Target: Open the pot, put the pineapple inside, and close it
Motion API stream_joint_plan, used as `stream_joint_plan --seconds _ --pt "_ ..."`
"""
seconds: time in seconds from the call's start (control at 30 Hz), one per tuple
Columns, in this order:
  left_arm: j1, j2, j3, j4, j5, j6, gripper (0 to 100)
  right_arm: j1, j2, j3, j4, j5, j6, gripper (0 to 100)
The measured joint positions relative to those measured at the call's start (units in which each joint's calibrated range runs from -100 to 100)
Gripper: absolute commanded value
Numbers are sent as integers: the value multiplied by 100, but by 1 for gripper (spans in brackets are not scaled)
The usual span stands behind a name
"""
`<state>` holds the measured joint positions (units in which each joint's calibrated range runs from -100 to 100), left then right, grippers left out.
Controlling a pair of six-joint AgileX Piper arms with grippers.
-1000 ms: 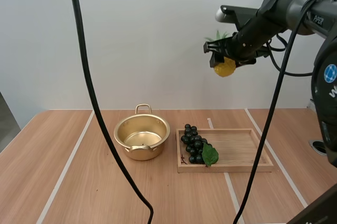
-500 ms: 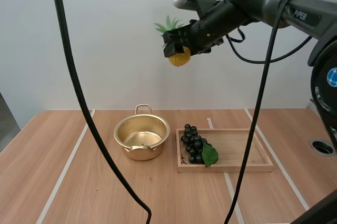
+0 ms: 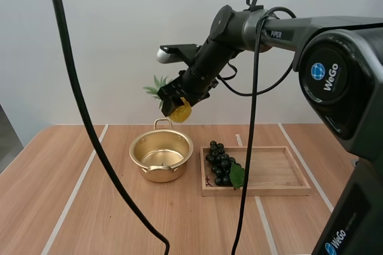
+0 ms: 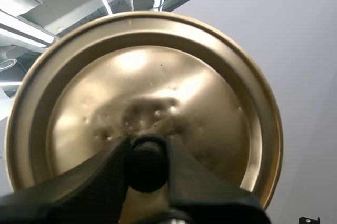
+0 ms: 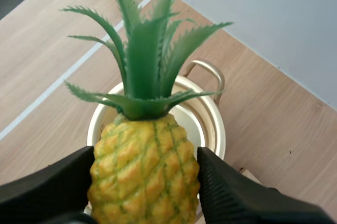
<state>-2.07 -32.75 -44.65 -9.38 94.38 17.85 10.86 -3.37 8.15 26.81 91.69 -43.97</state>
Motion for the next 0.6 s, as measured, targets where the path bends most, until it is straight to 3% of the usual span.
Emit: stream_joint_plan --seconds 0.37,0.6 --pt "0 0 0 24 266 0 0 34 781 601 60 -484 -289 0" --pt "0 0 0 24 345 0 0 299 975 896 69 -1114 -460 0"
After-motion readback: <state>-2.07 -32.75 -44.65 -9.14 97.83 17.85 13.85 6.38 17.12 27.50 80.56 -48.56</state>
